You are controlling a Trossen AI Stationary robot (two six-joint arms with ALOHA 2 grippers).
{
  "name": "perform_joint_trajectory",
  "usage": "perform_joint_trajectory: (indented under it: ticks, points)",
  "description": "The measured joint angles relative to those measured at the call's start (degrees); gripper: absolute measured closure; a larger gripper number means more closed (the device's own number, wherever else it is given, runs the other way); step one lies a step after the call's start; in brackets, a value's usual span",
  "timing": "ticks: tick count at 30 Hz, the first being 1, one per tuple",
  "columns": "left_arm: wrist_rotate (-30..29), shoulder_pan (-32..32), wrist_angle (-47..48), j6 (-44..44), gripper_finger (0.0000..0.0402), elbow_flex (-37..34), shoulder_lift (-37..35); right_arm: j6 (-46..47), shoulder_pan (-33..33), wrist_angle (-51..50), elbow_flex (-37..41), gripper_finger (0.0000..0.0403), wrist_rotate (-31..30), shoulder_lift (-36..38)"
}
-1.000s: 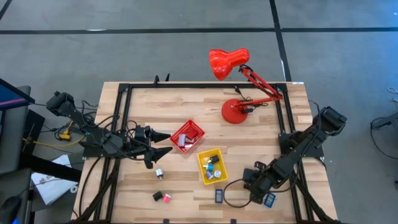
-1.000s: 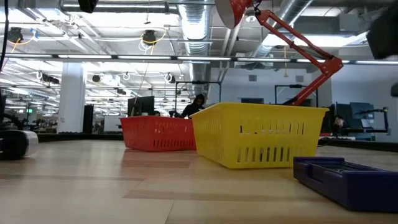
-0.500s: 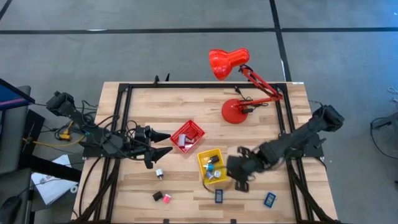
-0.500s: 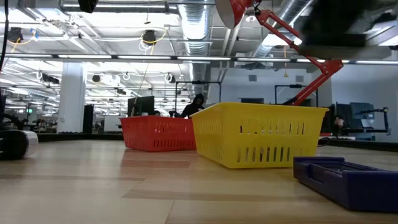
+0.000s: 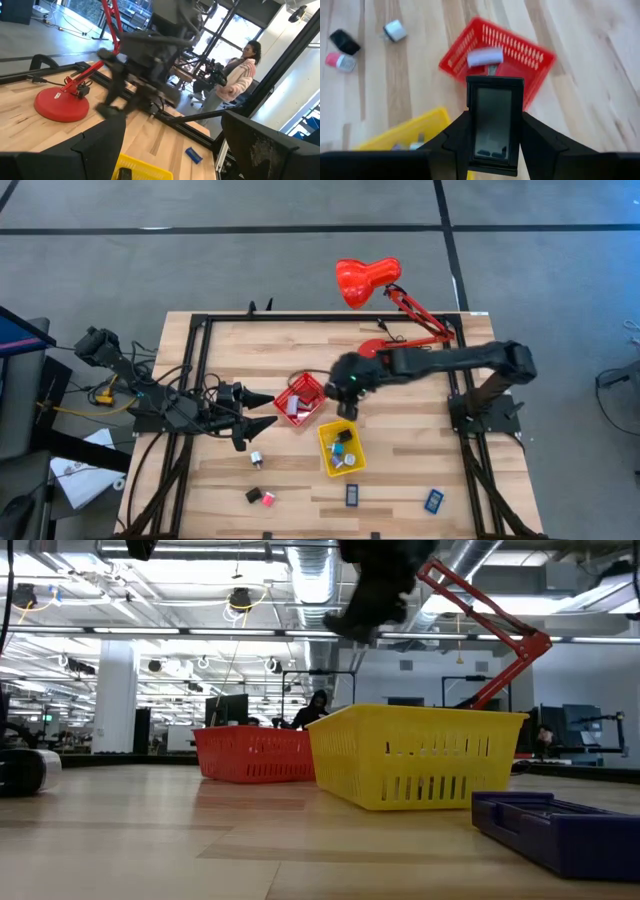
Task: Pick & Place Office items
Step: Put the black digital clock into the red basket
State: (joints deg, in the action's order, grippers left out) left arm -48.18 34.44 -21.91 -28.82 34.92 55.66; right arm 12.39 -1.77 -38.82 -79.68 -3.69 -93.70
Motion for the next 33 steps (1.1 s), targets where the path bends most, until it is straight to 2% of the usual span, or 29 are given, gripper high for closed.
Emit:
perform_joint_trajectory:
  ticks: [8,19,26,33]
  points:
    - [0.0,0.0,0.0,-0.1,0.0078,0.0,0.0,-7.6,2.1,-0.6,-13.2,0.0272,5.6,-14.6]
    - [0.0,0.0,0.0,-0.2,0.0078,0.0,0.0,-10.9,5.9,0.3,-23.7,0.0272,10.9,-30.5]
    - [0.0,0.0,0.0,-0.6,0.0078,0.0,0.0,-11.4,6.8,-3.1,-26.0,0.0257,11.4,-33.4]
    - [0.0,0.0,0.0,-0.6,0.0078,0.0,0.0,-11.5,6.6,-5.2,-26.1,0.0211,11.5,-32.7]
